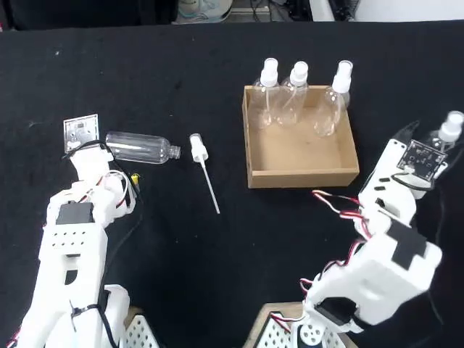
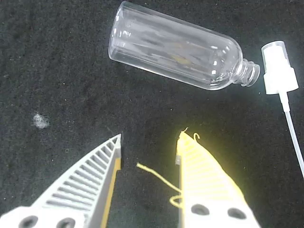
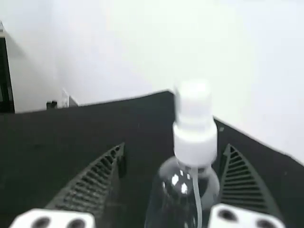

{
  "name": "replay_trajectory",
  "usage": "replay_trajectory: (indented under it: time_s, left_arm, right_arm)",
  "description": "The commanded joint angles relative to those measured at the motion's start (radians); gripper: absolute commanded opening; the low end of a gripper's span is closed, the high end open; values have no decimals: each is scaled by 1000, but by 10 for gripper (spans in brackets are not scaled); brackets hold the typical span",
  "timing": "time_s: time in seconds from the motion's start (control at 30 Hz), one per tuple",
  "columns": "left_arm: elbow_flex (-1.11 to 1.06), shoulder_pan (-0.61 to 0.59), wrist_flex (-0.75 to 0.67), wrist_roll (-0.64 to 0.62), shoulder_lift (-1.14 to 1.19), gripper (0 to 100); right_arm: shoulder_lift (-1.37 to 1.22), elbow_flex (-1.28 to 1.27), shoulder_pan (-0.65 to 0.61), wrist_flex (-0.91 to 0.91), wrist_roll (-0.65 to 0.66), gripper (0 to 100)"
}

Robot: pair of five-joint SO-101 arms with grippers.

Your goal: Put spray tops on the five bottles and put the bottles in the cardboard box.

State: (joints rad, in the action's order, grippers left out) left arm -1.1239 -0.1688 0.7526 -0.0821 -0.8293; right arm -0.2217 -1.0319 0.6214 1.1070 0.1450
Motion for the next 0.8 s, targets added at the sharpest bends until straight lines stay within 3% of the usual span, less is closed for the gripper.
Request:
replay_trajectory:
  time_s: [0.0, 0.27, 0.77]
  left_arm:
    - [4, 4, -11, -11, -18, 188]
    - [4, 4, -9, -11, -18, 188]
    - [4, 4, -9, -11, -18, 188]
  right_arm:
    - [94, 7, 2, -58, 6, 269]
    - [94, 120, 54, -307, 0, 269]
    - [93, 166, 52, -322, 5, 232]
